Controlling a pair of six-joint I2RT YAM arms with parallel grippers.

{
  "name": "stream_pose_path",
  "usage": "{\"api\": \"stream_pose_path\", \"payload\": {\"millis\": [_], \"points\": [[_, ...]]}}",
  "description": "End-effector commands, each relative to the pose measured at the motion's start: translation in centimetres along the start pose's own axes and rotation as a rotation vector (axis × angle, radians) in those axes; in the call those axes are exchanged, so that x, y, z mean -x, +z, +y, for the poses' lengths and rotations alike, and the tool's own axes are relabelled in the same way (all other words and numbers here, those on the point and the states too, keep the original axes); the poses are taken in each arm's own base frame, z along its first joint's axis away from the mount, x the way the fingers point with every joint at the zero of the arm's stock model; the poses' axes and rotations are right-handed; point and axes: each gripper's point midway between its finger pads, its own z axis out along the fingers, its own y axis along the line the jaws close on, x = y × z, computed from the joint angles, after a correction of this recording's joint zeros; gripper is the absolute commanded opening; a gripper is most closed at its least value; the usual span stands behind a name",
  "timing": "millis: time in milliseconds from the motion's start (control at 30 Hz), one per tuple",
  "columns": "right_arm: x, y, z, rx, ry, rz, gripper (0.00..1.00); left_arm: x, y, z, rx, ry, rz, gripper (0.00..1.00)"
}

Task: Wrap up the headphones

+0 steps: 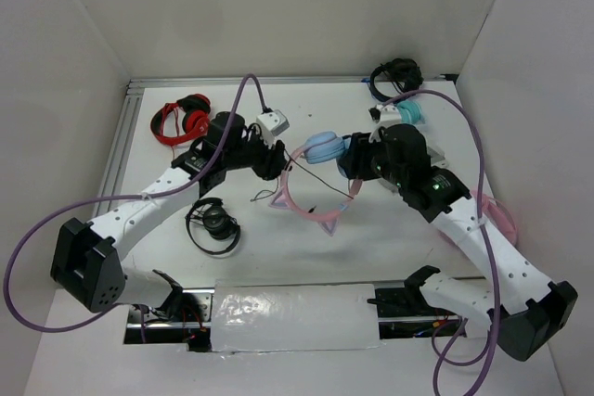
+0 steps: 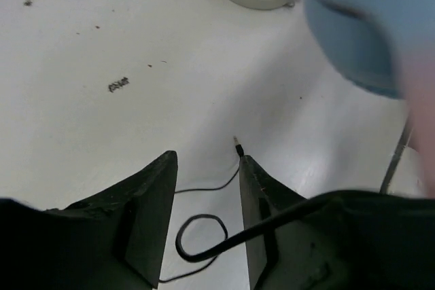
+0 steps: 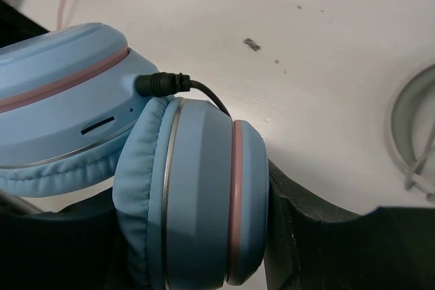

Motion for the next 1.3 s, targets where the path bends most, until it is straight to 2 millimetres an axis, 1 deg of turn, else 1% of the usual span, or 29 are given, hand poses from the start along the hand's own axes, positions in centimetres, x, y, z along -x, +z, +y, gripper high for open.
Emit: {"api": "stream_pose_path", "payload": {"millis": [0, 33, 67, 100, 133, 167, 200, 233, 300, 333, 400, 433, 467, 500, 567, 633, 767, 900, 933, 967, 1000, 1067, 1100, 1133, 1200, 1233, 1267], "points": [[5.5, -3.6, 4.5, 0.202, 0.059, -0.133, 0.00, 2.9, -0.5, -2.4, -0.144, 0.025, -0.146, 0.56], [5.7, -3.8, 4.7, 0.210, 0.078, -0.132, 0.00, 2.7, -0.5, -3.3, -0.201, 0.032, -0.149, 0.62], [6.1, -4.0, 5.0, 0.219, 0.086, -0.134, 0.00, 2.6, -0.4, -3.7, -0.229, 0.034, -0.152, 0.72], [6.2, -4.0, 5.1, 0.219, 0.099, -0.131, 0.00, 2.4, -0.2, -4.0, -0.251, 0.033, -0.161, 0.88], [6.2, -3.9, 5.5, 0.232, 0.122, -0.111, 0.00, 2.1, 0.2, -4.5, -0.293, 0.028, -0.159, 0.97], [6.2, -3.8, 5.5, 0.228, 0.137, -0.098, 0.00, 2.0, 0.4, -4.7, -0.310, 0.028, -0.162, 0.99], [6.3, -3.7, 5.7, 0.231, 0.150, -0.087, 0.00, 1.8, 0.4, -5.3, -0.353, 0.030, -0.161, 0.99], [6.5, -3.8, 5.9, 0.234, 0.174, -0.077, 0.00, 1.8, 0.5, -5.6, -0.376, 0.033, -0.164, 0.99], [6.5, -3.4, 5.8, 0.216, 0.204, -0.056, 0.00, 1.3, 0.8, -6.0, -0.419, 0.032, -0.168, 0.99], [6.9, -3.5, 5.8, 0.204, 0.228, -0.059, 0.00, 1.1, 0.6, -6.7, -0.461, 0.033, -0.167, 0.99], [7.5, -3.4, 5.8, 0.194, 0.254, -0.065, 0.00, 0.4, 0.7, -7.1, -0.494, 0.017, -0.158, 0.99], [8.2, -3.7, 5.8, 0.192, 0.268, -0.079, 0.00, 0.4, 0.8, -7.2, -0.504, 0.022, -0.170, 0.99], [8.6, -3.9, 6.1, 0.195, 0.289, -0.083, 0.00, -0.5, 1.0, -7.4, -0.518, -0.002, -0.154, 0.99], [9.7, -4.5, 6.3, 0.207, 0.298, -0.105, 0.00, -0.4, 1.1, -7.3, -0.521, 0.006, -0.171, 0.99], [10.6, -5.2, 6.5, 0.209, 0.318, -0.126, 0.00, -1.3, 1.3, -7.7, -0.549, -0.015, -0.160, 0.99], [12.4, -6.5, 7.1, 0.234, 0.322, -0.166, 0.00, -1.7, 1.4, -8.2, -0.590, -0.020, -0.163, 0.99], [13.7, -7.5, 7.3, 0.227, 0.337, -0.192, 0.00, -2.1, 1.1, -9.0, -0.670, -0.011, -0.171, 0.99], [14.6, -8.0, 6.7, 0.190, 0.360, -0.224, 0.00, -2.5, 1.0, -9.9, -0.739, -0.006, -0.174, 0.99], [15.0, -8.1, 6.3, 0.170, 0.369, -0.243, 0.00, -2.6, 1.2, -10.2, -0.762, 0.002, -0.179, 0.99], [15.4, -8.3, 6.4, 0.172, 0.383, -0.255, 0.00, -2.5, 1.2, -10.6, -0.784, 0.002, -0.178, 0.99], [15.6, -8.3, 5.9, 0.145, 0.397, -0.270, 0.00, -2.9, 1.7, -10.8, -0.799, -0.005, -0.165, 0.99], [16.7, -8.8, 5.4, 0.116, 0.427, -0.314, 0.00, -3.0, 2.5, -11.0, -0.784, -0.038, -0.148, 0.99], [17.1, -9.1, 5.3, 0.111, 0.440, -0.330, 0.00, -3.5, 3.0, -11.0, -0.788, -0.053, -0.133, 0.98], [18.0, -9.6, 5.0, 0.095, 0.453, -0.368, 0.00, -3.6, 3.0, -11.2, -0.804, -0.048, -0.138, 0.96], [18.9, -9.9, 4.7, 0.082, 0.478, -0.394, 0.00, -4.5, 3.1, -11.4, -0.822, -0.078, -0.119, 0.95], [19.8, -10.6, 4.9, 0.091, 0.483, -0.421, 0.00, -4.7, 3.1, -11.5, -0.824, -0.087, -0.122, 0.95], [20.3, -10.9, 4.9, 0.092, 0.490, -0.435, 0.00, -4.9, 3.3, -11.5, -0.823, -0.092, -0.120, 0.95]]}}
